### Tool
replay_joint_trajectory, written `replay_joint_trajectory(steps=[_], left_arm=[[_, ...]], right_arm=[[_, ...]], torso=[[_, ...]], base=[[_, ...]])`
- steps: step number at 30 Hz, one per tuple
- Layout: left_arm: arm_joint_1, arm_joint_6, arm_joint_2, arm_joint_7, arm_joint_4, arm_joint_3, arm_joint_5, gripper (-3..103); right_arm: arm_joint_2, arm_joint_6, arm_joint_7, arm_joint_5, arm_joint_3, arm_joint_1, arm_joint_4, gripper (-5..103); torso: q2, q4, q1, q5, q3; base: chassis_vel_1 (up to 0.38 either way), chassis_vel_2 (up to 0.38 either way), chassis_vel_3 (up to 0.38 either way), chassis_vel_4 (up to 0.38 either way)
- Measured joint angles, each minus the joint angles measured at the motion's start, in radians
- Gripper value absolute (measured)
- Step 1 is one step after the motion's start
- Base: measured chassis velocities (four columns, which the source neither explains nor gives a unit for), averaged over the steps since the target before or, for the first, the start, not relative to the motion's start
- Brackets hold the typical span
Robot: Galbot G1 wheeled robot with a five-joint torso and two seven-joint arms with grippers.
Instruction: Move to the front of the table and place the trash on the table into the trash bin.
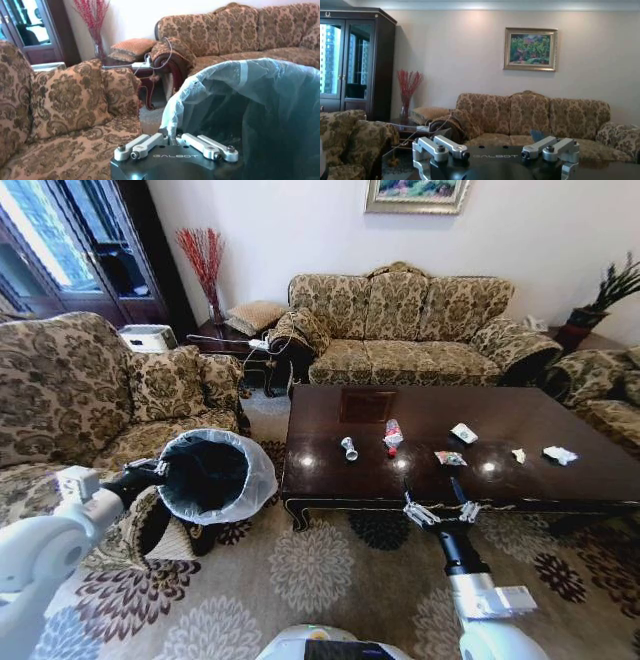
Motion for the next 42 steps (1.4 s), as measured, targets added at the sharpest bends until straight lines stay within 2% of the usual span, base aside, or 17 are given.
replay_joint_trajectory(steps=[7,15,19,21,26,32,33,42], left_arm=[[-0.008,0.000,-0.024,-0.005,-0.006,0.014,0.000,1],[-0.015,-0.003,-0.015,-0.027,0.017,0.018,-0.002,1],[-0.022,-0.016,-0.005,-0.061,0.040,0.038,-0.011,1],[-0.045,-0.032,0.002,-0.110,0.060,0.070,-0.020,1],[-0.090,-0.046,0.018,-0.144,0.093,0.110,-0.017,1],[-0.122,-0.054,0.041,-0.148,0.104,0.107,-0.020,1],[-0.123,-0.055,0.046,-0.143,0.104,0.107,-0.019,1],[-0.121,-0.055,0.043,-0.124,0.081,0.118,-0.005,1]], right_arm=[[-0.007,0.002,0.000,0.007,0.008,0.002,-0.012,100],[-0.013,-0.007,0.005,0.009,-0.002,0.028,-0.029,100],[-0.026,-0.026,0.002,0.025,-0.018,0.059,-0.055,100],[-0.036,-0.073,0.002,0.040,-0.029,0.082,-0.067,100],[-0.038,-0.116,0.005,0.047,-0.047,0.127,-0.093,100],[-0.038,-0.134,0.006,0.050,-0.054,0.162,-0.103,100],[-0.038,-0.134,0.006,0.051,-0.055,0.169,-0.109,100],[-0.027,-0.125,-0.002,0.055,-0.061,0.184,-0.134,100]], torso=[[0.000,0.0001,0.000,-0.0001,0.000],[0.000,-0.0001,0.000,0.0007,0.000],[0.000,-0.0003,0.000,0.0014,0.000],[0.000,-0.0002,0.000,0.0004,0.000],[0.000,0.0005,0.000,-0.0015,0.000],[0.000,0.0000,0.000,-0.0001,0.000],[0.000,-0.0001,0.000,0.0011,0.000],[0.000,0.0001,0.000,-0.0002,0.000]], base=[[-0.086,-0.084,0.087,0.086],[-0.222,-0.213,0.195,0.194],[-0.153,-0.128,0.101,0.127],[-0.026,-0.043,0.044,0.006],[0.024,0.026,-0.010,-0.009],[0.010,0.019,-0.005,-0.012],[-0.050,-0.026,0.019,-0.013],[-0.081,0.050,0.059,-0.050]])
